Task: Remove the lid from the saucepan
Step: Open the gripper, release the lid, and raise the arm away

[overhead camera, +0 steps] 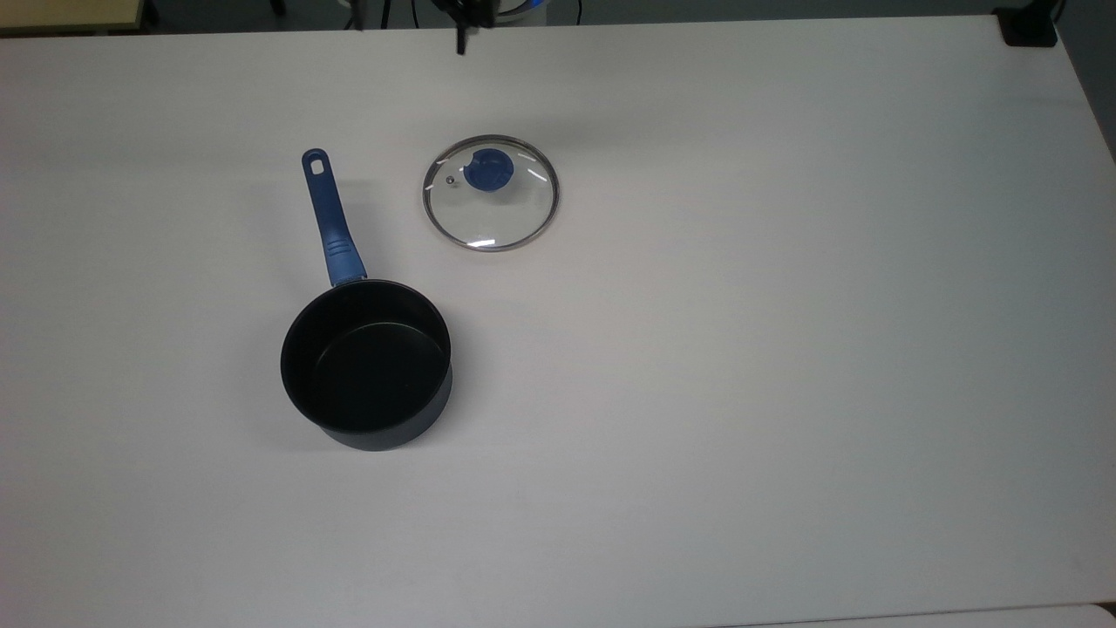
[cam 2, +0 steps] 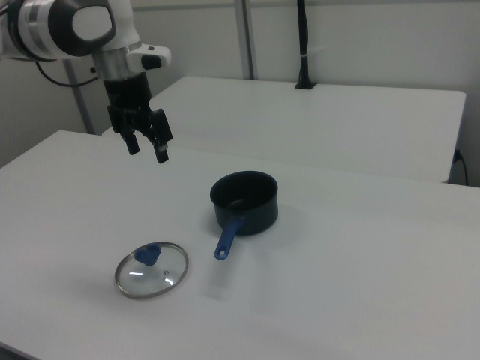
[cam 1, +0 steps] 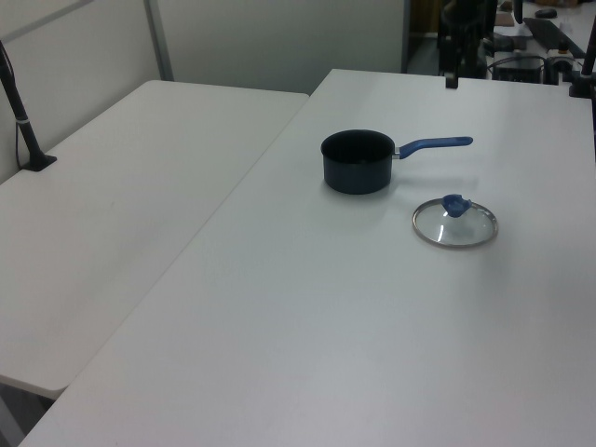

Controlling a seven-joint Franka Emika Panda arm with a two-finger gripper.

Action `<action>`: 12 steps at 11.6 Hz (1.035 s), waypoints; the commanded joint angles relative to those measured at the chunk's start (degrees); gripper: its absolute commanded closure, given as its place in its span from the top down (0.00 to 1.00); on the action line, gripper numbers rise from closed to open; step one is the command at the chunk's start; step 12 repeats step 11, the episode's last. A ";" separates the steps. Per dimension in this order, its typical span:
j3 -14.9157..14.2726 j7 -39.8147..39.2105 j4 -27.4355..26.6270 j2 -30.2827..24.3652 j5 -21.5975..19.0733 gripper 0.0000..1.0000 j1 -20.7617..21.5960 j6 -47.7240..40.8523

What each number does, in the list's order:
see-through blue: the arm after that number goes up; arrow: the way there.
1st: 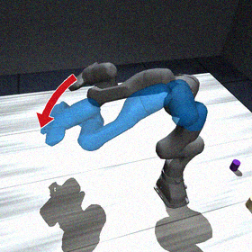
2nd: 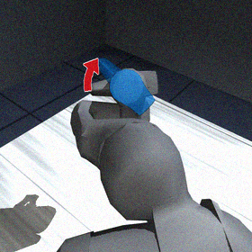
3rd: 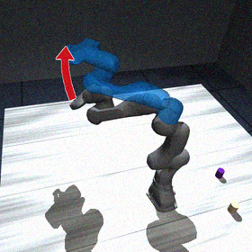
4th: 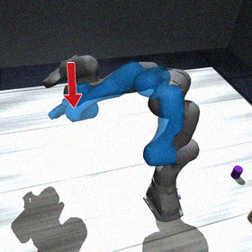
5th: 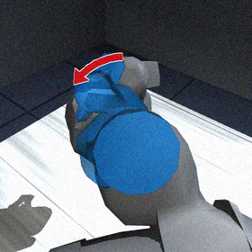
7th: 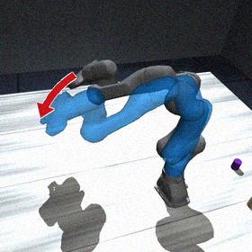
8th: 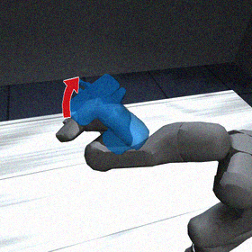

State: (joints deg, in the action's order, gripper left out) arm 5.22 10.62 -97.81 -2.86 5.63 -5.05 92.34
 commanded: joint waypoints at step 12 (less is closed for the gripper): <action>-6.89 -8.33 1.13 -1.54 -4.84 1.00 3.38 5.13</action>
